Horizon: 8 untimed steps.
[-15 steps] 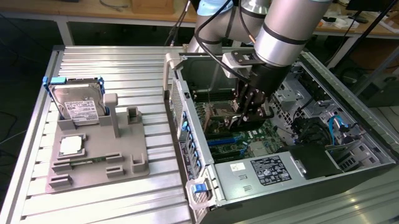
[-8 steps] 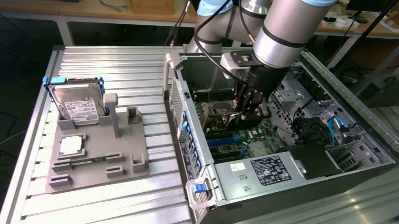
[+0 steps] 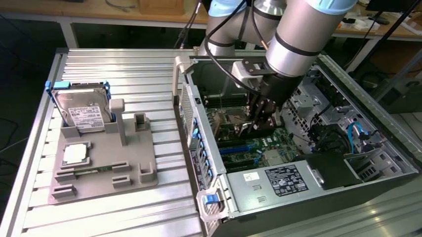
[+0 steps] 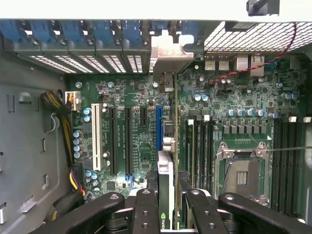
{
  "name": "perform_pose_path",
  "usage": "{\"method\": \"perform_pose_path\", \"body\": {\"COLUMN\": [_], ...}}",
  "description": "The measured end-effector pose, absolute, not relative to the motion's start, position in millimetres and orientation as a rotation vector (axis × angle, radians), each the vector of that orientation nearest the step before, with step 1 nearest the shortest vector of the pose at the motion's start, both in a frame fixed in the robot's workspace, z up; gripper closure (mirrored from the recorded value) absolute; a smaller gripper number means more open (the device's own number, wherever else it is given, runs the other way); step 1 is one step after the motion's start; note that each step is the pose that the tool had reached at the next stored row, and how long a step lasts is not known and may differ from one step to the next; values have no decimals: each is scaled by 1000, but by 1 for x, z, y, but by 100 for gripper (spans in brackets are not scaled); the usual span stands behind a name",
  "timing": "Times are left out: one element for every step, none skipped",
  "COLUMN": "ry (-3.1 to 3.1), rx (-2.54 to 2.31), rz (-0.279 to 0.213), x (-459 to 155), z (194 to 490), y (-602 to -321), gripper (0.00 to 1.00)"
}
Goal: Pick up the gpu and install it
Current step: 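Insert the gpu into the slot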
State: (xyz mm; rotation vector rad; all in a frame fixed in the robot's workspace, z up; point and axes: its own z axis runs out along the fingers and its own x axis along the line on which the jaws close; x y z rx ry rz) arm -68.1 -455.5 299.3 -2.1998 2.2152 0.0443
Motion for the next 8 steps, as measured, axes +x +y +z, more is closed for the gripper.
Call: {"method": "perform_pose_path", "body": {"ry": [2215,2216,2217,2216,2215,2212,2208,2205], "rx": [-2200,-2200,-2201,-2201,-2200,-2198,-2194,-2191], "rz": [44,43,39,35,28,21,10,1], "x": [-68,-68,-68,-68,-68,-68,-68,-68], "z": [297,296,296,295,295,296,295,295], "y": [-455,-455,-454,-453,-452,-451,-450,-449], "gripper": [73,73,73,73,73,73,73,73]}}
